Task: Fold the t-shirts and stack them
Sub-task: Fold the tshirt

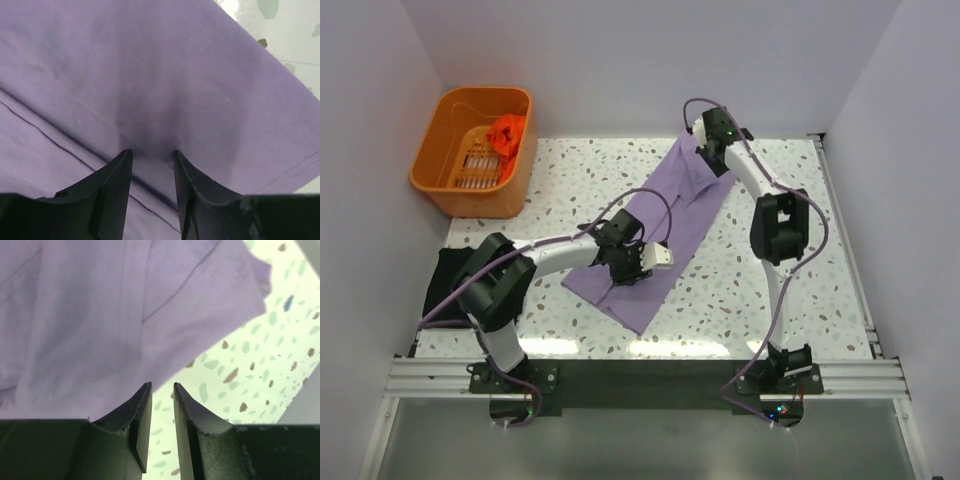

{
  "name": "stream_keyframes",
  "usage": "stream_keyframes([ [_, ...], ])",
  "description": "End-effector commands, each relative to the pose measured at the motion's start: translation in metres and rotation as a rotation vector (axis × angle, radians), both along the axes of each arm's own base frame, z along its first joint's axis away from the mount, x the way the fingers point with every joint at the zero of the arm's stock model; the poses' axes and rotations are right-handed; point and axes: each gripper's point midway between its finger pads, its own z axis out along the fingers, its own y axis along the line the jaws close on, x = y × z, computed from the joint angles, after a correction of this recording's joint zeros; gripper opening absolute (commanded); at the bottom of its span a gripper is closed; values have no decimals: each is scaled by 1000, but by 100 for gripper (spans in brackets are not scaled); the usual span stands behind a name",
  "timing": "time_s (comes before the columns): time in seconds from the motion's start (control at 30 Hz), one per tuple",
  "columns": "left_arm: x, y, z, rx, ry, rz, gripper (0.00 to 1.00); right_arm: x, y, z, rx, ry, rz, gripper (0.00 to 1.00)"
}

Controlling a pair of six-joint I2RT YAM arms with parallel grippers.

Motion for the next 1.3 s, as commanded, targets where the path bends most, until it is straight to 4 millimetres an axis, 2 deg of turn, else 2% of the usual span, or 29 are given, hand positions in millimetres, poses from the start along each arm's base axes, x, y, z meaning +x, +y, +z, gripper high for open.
stream_keyframes([
  [0.0,17,-20,2,22,-111,-93,43,-11,14,89,139,-120,2,29],
  [0.03,11,-18,-9,52,-90,-108,43,-16,13,91,140,-108,-1,31],
  [0.13,-10,-19,-24,102,-43,-155,39,-28,9,105,171,-100,-6,31],
  [0.23,-46,-30,-26,102,17,-213,38,-44,1,110,197,-55,-23,31],
  [0.33,-103,-54,-25,98,83,-300,37,-57,-11,101,224,4,-54,31],
  [0.43,-138,-75,-13,50,155,-347,38,-66,-18,88,250,54,-66,29],
  [0.5,-151,-97,11,-48,217,-319,41,-77,-17,73,254,112,-65,27],
  [0.57,-140,-108,33,-125,225,-256,45,-86,-10,56,298,170,-63,24],
  [0.6,-134,-117,58,-220,216,-253,47,-87,-8,50,301,186,-69,23],
  [0.63,-115,-116,73,-281,211,-201,50,-91,3,43,353,218,-51,20],
  [0.7,-102,-116,108,-447,245,-152,53,-91,12,23,374,268,-57,17],
  [0.73,-82,-107,116,-486,246,-77,54,-93,17,17,380,294,-52,14],
  [0.77,-75,-100,118,-504,237,-59,54,-91,22,5,392,320,-51,13],
  [0.8,-68,-96,129,-535,210,-46,54,-91,28,1,397,328,-43,11],
  [0.83,-54,-87,132,-548,195,-1,54,-88,31,-2,401,330,-40,11],
  [0.9,-40,-75,136,-564,175,61,54,-87,34,-21,364,352,-43,10],
  [0.93,-24,-63,136,-572,175,127,53,-85,35,-26,350,352,-41,8],
  [0.97,-19,-57,136,-577,179,158,53,-85,33,-39,320,369,-48,6],
  [1.03,1,-36,134,-585,190,255,52,-82,34,-47,294,373,-41,4],
  [1.1,9,-23,128,-594,217,319,52,-81,36,-62,253,388,-24,2],
  [1.2,23,7,111,-588,259,453,52,-68,49,-72,228,362,18,1],
  [1.27,27,18,99,-577,270,496,52,-59,59,-75,236,343,30,1],
])
